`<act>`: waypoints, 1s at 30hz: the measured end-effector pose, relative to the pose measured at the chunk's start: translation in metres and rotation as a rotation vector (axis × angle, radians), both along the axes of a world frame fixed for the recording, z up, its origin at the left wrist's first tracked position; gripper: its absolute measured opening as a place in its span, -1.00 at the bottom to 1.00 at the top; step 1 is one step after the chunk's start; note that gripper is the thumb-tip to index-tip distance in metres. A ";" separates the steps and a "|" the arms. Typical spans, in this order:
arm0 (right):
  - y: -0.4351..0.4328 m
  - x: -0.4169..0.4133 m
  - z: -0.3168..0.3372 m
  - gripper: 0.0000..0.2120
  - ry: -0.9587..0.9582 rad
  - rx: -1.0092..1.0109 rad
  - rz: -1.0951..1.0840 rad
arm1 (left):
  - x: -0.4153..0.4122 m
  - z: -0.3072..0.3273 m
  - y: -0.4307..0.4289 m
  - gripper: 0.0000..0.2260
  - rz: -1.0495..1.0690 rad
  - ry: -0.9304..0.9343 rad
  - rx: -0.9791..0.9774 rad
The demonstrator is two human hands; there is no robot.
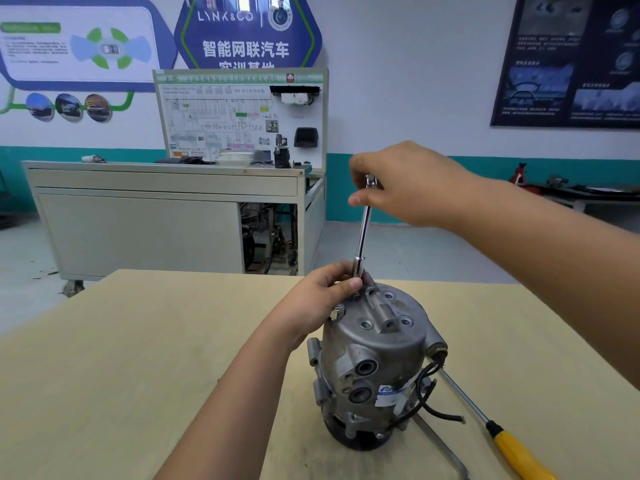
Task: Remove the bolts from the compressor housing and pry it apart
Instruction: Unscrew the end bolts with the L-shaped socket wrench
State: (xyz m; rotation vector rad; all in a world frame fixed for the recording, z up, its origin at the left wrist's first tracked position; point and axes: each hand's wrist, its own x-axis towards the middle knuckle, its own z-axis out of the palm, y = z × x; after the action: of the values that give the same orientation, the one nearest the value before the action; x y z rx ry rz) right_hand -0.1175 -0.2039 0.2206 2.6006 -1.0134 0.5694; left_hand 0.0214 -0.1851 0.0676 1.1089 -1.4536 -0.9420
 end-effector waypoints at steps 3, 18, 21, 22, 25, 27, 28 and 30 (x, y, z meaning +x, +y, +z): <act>0.000 0.003 -0.005 -0.93 -0.030 0.001 0.081 | -0.001 0.001 0.001 -0.79 0.008 0.000 0.001; 0.004 -0.002 0.005 -0.67 -0.106 -0.013 0.111 | -0.003 0.001 0.002 -0.77 0.016 -0.019 -0.005; 0.007 -0.003 0.003 -0.77 -0.127 -0.016 0.136 | -0.002 0.001 0.004 -0.77 0.009 0.005 -0.018; 0.008 -0.003 0.002 -0.79 -0.131 -0.012 0.149 | -0.002 0.001 0.004 -0.77 0.007 0.011 -0.020; 0.011 -0.004 0.002 -0.83 -0.144 0.036 0.174 | -0.003 0.000 0.005 -0.76 0.001 0.019 -0.023; 0.014 -0.005 0.005 -0.91 -0.160 0.075 0.195 | -0.003 0.000 0.004 -0.77 0.001 0.029 -0.027; 0.015 -0.006 0.006 -0.96 -0.164 0.090 0.200 | -0.003 0.000 0.004 -0.77 0.000 0.034 -0.026; 0.016 -0.005 0.006 -0.88 -0.164 0.110 0.190 | -0.003 0.000 0.003 -0.77 0.001 0.036 -0.025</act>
State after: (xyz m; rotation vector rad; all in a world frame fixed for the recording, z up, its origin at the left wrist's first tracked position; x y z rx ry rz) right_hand -0.1228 -0.1880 0.2268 2.8055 -0.8721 0.8060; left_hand 0.0183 -0.1817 0.0680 1.0696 -1.4312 -0.9362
